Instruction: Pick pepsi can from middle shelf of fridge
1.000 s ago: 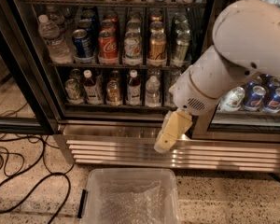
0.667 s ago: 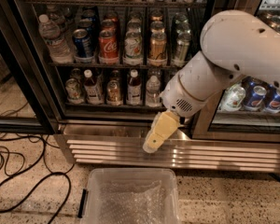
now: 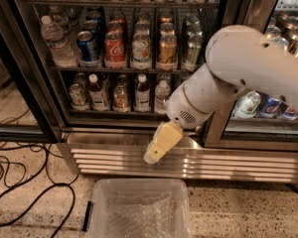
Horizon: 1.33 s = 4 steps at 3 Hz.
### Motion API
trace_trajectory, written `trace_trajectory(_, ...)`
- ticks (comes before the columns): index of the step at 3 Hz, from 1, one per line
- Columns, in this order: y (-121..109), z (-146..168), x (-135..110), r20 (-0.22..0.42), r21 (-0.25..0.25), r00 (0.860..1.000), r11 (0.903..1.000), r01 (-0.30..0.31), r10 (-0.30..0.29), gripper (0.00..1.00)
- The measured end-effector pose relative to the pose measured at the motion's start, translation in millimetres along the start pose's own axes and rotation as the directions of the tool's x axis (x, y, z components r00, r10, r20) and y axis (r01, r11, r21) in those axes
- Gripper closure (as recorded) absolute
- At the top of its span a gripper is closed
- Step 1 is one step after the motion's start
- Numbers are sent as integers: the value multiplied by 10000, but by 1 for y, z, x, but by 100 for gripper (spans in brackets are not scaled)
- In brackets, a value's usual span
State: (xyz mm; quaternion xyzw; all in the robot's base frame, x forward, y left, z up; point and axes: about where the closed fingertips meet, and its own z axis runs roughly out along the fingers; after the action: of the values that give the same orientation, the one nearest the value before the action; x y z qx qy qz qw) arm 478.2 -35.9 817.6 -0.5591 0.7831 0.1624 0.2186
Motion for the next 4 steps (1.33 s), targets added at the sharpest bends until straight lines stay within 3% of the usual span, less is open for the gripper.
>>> trace_trajectory(1,-14,43,-22,501,525,9983,9981,-336,309,0)
trace_trajectory(2,-41,78,-48,1054,1189,9914,9889,-894,770,0)
trace_trajectory(3,-57,101,-62,1446,927,9814,9857,-1408,1266,0)
trace_trajectory(4,-58,104,-62,1454,888,9809,9858,-1427,1289,0)
